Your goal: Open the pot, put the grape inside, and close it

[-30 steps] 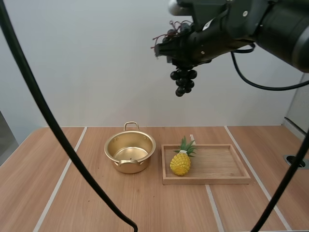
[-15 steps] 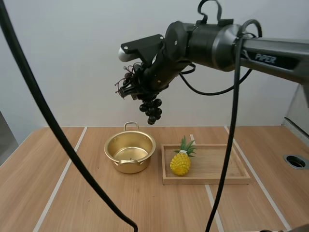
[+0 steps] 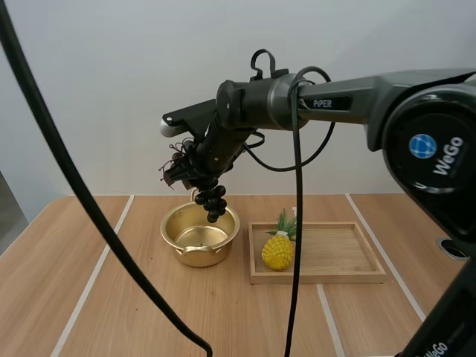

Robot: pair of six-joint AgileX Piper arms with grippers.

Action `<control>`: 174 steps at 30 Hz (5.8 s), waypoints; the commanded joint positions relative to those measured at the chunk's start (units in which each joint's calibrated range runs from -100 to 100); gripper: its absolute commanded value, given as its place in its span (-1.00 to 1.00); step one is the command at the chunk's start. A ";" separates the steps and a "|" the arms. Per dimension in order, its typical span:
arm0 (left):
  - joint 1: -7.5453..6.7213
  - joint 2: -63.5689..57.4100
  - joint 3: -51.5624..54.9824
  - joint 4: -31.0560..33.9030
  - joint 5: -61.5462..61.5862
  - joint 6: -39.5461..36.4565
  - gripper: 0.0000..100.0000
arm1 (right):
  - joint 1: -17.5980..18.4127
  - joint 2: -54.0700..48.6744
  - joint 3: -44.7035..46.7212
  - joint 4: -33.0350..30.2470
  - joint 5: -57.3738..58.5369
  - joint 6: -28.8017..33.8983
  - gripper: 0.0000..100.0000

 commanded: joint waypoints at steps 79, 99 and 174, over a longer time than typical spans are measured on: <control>-0.03 -0.11 -0.30 0.41 -1.93 -0.44 -1.00 | 0.15 24.50 -0.44 -6.73 16.85 0.93 -1.00; -0.03 -0.11 -0.30 0.41 -1.93 -0.44 -1.00 | 0.15 24.50 -0.44 -7.09 17.30 3.55 1.00; -0.03 -0.11 -0.30 0.41 -1.93 -0.44 -1.00 | 0.15 -37.03 -20.11 -65.82 21.94 38.22 -1.00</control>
